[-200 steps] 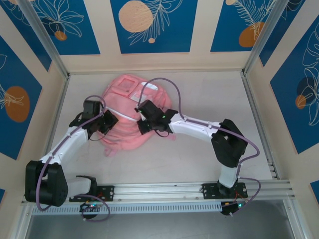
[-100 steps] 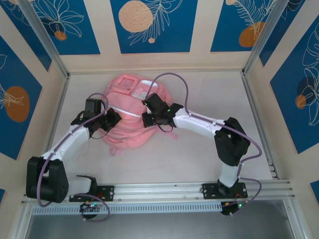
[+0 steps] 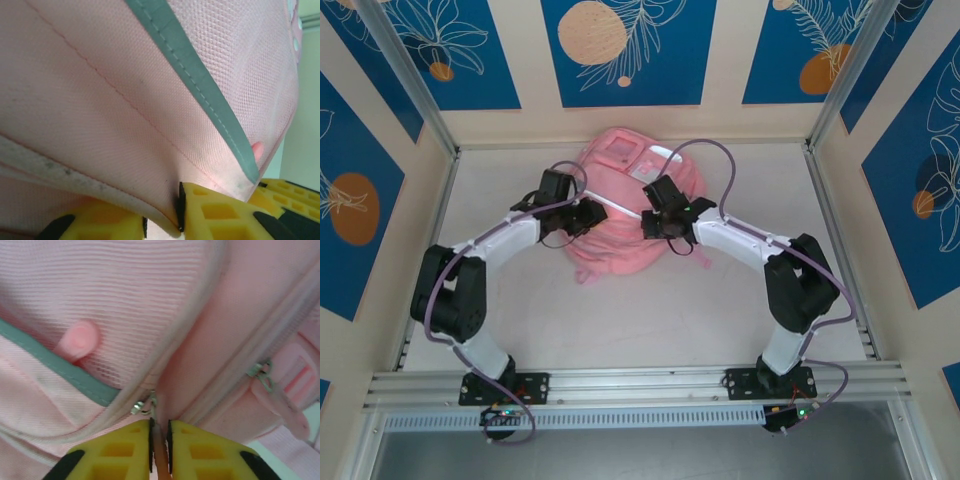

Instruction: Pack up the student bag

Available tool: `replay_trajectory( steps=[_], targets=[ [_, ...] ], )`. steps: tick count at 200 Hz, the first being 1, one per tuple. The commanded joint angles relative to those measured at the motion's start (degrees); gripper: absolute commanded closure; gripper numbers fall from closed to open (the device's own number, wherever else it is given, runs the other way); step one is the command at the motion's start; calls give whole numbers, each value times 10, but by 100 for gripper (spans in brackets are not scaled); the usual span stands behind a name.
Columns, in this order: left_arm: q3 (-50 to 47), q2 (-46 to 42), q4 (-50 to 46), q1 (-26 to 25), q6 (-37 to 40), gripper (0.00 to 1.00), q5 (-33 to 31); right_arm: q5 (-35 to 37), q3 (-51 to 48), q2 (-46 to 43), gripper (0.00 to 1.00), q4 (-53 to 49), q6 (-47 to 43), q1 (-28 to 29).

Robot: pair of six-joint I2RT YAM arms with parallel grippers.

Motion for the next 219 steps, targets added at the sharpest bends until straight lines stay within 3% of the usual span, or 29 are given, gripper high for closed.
replay_trajectory(
  steps=[1,29,54,84,121,152,182,219],
  targets=[
    [36,0,-32,1,24,64,-34,43,-14,-52,60,-23,-7,-14],
    [53,-45,-104,8,63,41,-103,56,-37,-130,25,-5,-27,-18],
    [52,-115,-164,17,103,28,-196,163,-88,-212,0,49,-74,-21],
    [16,-203,-186,25,140,11,-345,241,-137,-286,1,81,-96,-80],
    [-113,-315,-97,66,177,4,-466,282,-208,-351,1,130,-83,-183],
    [-197,-376,-47,83,229,2,-526,295,-308,-379,1,250,-152,-237],
    [-256,-397,-13,92,276,1,-566,284,-380,-376,1,298,-135,-279],
    [-346,-376,118,104,354,0,-548,207,-448,-316,1,394,-171,-293]
  ],
)
